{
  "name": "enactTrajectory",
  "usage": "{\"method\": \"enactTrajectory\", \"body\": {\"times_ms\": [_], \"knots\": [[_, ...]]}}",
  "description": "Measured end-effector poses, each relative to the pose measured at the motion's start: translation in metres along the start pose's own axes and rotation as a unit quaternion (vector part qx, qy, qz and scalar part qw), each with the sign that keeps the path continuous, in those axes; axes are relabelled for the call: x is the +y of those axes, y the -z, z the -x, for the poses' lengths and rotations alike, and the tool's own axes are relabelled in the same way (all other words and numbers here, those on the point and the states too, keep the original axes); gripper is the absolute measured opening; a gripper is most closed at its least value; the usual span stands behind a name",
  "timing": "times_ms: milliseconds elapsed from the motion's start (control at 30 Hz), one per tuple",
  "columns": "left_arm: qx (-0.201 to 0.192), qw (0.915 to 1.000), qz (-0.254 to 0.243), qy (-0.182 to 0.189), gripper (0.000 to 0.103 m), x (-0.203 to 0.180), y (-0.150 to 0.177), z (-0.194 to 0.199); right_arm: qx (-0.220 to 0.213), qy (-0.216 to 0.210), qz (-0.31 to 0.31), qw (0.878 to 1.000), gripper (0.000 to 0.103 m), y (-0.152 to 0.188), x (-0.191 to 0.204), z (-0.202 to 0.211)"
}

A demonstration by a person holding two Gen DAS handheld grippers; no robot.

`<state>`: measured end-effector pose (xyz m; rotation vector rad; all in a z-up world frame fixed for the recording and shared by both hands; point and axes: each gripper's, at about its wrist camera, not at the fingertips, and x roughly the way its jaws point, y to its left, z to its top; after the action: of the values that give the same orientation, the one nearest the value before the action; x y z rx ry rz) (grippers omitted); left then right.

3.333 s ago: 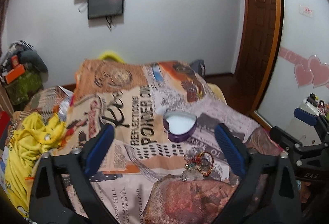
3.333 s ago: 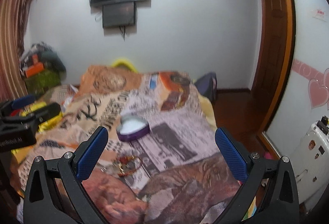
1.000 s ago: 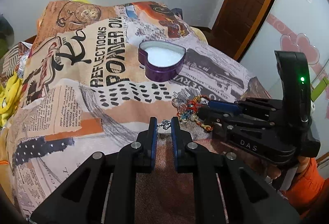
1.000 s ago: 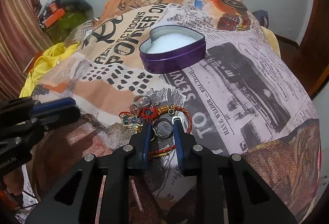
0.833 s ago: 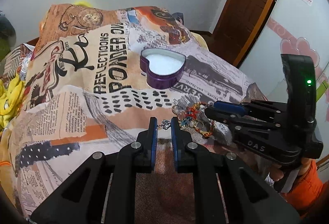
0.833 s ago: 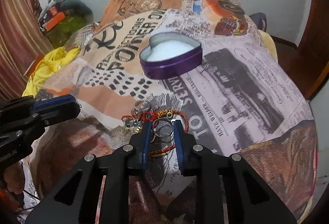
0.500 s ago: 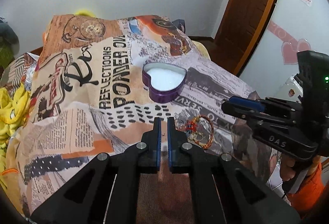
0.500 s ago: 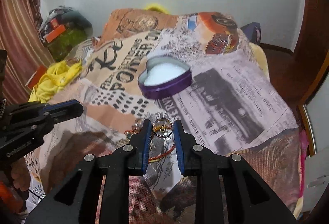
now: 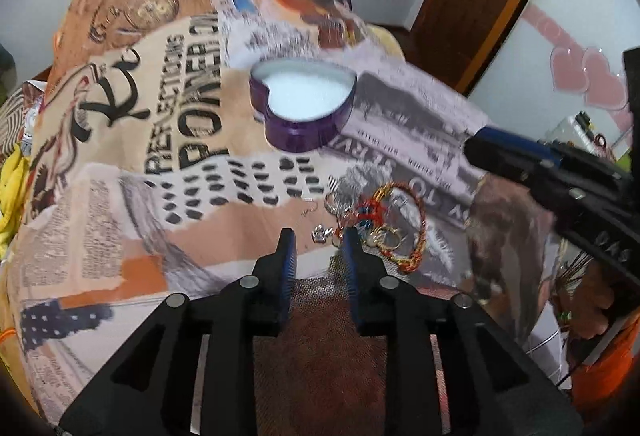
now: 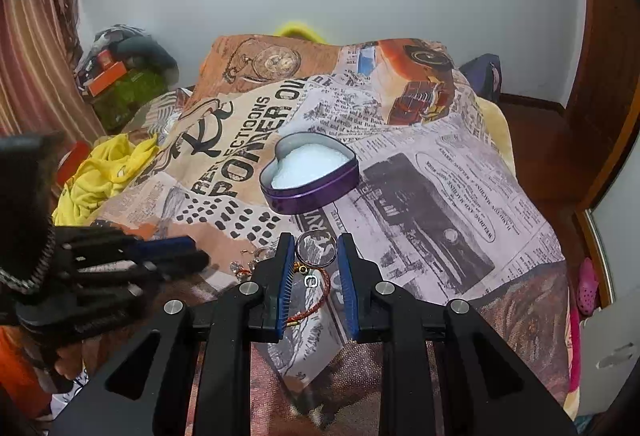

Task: Organize jewelry
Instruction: 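Grasp a small silver ring with the left tool while the right tool grasps another ring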

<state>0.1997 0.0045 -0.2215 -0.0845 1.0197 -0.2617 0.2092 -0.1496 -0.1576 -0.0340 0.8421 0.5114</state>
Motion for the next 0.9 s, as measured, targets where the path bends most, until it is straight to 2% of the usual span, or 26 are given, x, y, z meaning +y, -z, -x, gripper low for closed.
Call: {"method": "enactTrajectory", "body": {"times_ms": [133, 500, 533, 567, 900], "knots": [[0.017, 0.9998, 0.003, -0.008, 0.023, 0.003, 0.001, -0.015, 0.004, -0.002, -0.006, 1.0, 0.02, 0.002, -0.006, -0.002], [0.018, 0.9996, -0.018, -0.014, 0.022, -0.003, -0.005, -0.029, 0.014, -0.012, -0.013, 1.0, 0.02, 0.007, -0.012, -0.011], [0.016, 0.9996, -0.019, -0.016, 0.013, -0.004, -0.005, -0.029, 0.014, -0.013, -0.013, 1.0, 0.02, 0.008, -0.012, -0.011], [0.015, 0.9994, -0.02, -0.022, 0.011, -0.004, -0.005, -0.029, 0.015, -0.013, -0.013, 1.0, 0.02, 0.008, -0.013, -0.011], [-0.04, 0.9984, -0.016, -0.037, 0.011, 0.004, -0.017, 0.01, 0.01, -0.007, -0.01, 1.0, 0.02, 0.004, -0.014, -0.01]]}}
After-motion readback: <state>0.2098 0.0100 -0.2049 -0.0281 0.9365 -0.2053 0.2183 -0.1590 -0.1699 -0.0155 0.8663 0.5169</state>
